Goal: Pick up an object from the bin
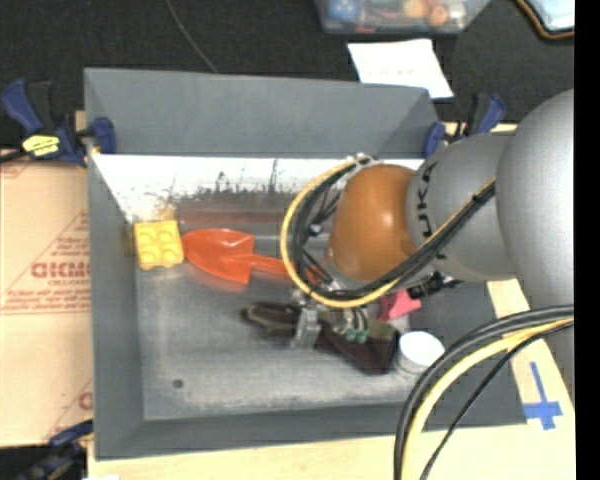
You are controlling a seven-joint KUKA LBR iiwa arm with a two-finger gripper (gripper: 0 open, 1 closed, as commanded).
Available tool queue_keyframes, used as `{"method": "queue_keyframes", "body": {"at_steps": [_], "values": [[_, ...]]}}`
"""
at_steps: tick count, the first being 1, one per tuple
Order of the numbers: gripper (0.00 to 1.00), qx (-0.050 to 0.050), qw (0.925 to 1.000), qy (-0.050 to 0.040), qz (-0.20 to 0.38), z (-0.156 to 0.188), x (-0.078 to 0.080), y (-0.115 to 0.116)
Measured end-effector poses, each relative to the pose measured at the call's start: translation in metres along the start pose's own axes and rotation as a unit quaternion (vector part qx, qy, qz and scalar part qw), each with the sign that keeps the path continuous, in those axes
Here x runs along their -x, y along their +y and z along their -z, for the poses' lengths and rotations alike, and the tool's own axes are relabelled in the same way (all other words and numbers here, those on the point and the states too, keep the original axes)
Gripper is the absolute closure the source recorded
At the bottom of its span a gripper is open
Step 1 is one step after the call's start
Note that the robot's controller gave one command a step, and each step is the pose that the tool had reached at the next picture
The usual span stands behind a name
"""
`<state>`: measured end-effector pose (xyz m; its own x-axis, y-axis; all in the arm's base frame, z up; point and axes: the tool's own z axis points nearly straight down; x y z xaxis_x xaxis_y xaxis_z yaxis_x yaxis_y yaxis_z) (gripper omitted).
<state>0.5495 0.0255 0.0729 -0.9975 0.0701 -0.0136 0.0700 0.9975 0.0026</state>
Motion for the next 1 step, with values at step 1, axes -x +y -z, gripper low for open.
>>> {"method": "queue_keyframes", "body": {"at_steps": [1], "values": [[1.0, 0.0, 1.0, 0.0, 0.0, 0.0, 0.0, 0.0]]}}
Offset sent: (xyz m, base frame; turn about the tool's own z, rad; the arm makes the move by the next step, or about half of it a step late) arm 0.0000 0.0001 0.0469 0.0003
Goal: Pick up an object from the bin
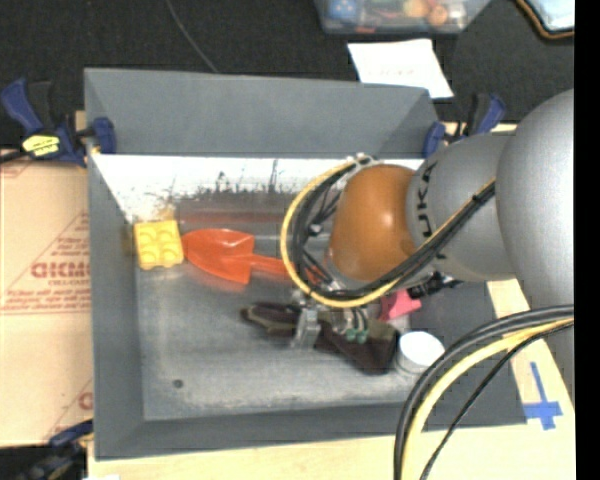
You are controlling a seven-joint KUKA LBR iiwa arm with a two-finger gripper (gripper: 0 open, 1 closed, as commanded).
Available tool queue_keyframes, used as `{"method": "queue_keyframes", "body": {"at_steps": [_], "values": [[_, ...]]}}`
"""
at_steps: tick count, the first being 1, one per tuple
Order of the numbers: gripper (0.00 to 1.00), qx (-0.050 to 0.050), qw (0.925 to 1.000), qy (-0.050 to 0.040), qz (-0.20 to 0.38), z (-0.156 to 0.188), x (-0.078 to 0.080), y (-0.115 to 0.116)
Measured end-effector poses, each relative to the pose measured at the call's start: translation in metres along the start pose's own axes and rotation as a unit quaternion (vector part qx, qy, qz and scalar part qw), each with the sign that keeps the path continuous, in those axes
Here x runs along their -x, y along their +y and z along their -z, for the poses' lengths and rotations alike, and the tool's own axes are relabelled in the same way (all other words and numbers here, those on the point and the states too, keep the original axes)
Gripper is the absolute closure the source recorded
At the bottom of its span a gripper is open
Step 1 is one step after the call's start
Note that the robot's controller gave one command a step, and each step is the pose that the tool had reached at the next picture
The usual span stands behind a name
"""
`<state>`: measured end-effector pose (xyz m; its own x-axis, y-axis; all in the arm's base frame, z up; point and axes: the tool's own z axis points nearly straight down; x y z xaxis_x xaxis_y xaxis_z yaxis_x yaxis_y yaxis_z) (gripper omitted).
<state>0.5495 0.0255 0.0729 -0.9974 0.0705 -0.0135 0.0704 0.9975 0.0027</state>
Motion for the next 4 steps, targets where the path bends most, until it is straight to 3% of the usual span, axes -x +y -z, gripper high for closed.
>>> {"method": "queue_keyframes", "body": {"at_steps": [1, 2, 4], "values": [[1.0, 0.0, 1.0, 0.0026, 0.0, 0.012, -0.002, 0.0], [1.0, 0.0, 1.0, 0.0036, -0.001, 0.045, -0.002, 0.0], [1.0, 0.001, 1.0, -0.0009, -0.002, 0.098, 0.001, 0.0]]}}
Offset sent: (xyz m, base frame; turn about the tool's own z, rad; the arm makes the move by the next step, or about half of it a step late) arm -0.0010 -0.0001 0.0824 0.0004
